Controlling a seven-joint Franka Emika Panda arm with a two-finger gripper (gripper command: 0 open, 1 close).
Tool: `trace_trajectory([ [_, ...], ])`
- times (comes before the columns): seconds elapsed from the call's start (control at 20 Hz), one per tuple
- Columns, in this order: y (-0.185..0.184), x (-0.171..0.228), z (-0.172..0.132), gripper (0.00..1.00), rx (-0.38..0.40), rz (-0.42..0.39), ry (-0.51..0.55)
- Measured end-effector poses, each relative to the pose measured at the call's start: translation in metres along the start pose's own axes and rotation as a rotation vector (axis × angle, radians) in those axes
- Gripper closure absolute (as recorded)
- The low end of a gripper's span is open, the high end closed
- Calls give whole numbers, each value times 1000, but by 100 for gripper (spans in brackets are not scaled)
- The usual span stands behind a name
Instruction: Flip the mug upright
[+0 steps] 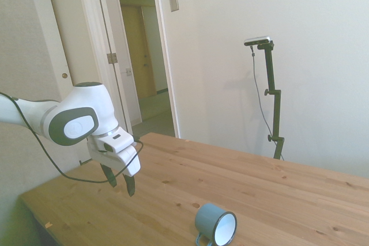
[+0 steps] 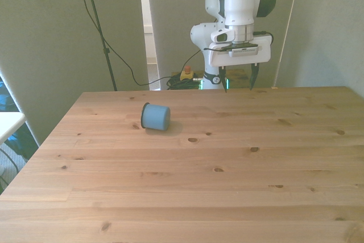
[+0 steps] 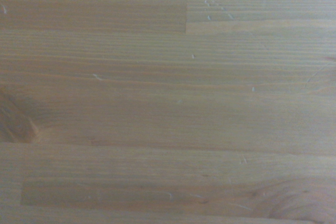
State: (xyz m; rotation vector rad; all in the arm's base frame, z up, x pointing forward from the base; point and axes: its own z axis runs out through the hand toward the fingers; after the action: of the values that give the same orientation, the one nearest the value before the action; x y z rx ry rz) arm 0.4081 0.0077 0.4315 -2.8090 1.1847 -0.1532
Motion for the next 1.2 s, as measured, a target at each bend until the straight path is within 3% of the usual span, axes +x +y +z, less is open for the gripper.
trace_trajectory([
  [0.2,1,10,-2,0,12,25,-7],
  [0.45,20,68,-42,0,113,106,-16],
  [0.65,64,110,-79,0,211,120,-47],
  [0.75,111,142,-100,0,239,171,-6],
  [0.95,121,158,-96,0,248,172,-9],
  [1.2,177,212,-100,0,289,211,22],
])
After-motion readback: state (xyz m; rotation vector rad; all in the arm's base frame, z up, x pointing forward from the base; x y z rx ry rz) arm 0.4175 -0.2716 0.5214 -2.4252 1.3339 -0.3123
